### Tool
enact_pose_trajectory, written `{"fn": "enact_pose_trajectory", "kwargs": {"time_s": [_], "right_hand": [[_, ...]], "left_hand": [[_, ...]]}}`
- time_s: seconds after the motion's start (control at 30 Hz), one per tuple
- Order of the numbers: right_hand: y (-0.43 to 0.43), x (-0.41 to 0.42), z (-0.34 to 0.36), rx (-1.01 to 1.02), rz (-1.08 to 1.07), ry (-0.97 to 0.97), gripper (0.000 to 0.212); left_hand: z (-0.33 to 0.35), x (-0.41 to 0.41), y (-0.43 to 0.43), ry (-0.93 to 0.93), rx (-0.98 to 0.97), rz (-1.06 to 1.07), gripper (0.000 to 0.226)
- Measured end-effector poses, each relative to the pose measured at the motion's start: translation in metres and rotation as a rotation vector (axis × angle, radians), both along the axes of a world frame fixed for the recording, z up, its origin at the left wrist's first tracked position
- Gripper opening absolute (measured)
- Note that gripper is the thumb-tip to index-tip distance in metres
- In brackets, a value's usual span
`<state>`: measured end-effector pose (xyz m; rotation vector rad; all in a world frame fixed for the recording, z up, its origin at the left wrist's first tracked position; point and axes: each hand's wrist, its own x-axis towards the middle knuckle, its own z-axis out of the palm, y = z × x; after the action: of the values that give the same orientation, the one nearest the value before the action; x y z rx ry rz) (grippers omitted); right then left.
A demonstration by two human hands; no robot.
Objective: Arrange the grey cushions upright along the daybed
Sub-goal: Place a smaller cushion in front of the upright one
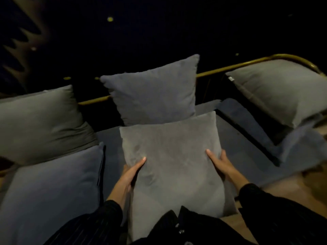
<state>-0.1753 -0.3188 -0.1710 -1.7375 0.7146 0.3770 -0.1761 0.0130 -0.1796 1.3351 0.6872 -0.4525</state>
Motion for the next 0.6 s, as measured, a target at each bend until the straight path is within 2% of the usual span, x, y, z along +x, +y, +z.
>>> {"fn": "enact_pose_trajectory", "kwargs": {"time_s": [0.1,0.13,0.23,0.3,0.37,0.5,0.6], "right_hand": [[0.01,0.016,-0.007,-0.021,0.088,0.038,0.084],[0.01,0.021,-0.01,-0.032,0.107,0.046,0.084],[0.007,0.031,-0.024,-0.029,0.124,0.075,0.085],[0.004,0.034,-0.035,-0.025,0.107,0.105,0.085],[-0.001,0.038,-0.047,-0.019,0.083,0.124,0.086],[-0.008,0.053,-0.065,-0.003,0.052,0.145,0.082],[-0.009,0.066,-0.066,-0.036,0.011,0.163,0.082]], "left_hand": [[-0.011,-0.019,0.008,0.038,-0.021,0.125,0.078],[-0.014,-0.018,0.008,0.051,-0.01,0.145,0.085],[-0.042,-0.01,0.012,0.127,0.031,0.153,0.124],[-0.08,-0.002,0.016,0.181,0.079,0.133,0.136],[-0.081,0.002,0.01,0.255,0.156,0.082,0.144],[-0.089,0.008,0.001,0.289,0.182,0.044,0.131],[-0.151,0.018,0.009,0.316,0.14,0.046,0.125]]}}
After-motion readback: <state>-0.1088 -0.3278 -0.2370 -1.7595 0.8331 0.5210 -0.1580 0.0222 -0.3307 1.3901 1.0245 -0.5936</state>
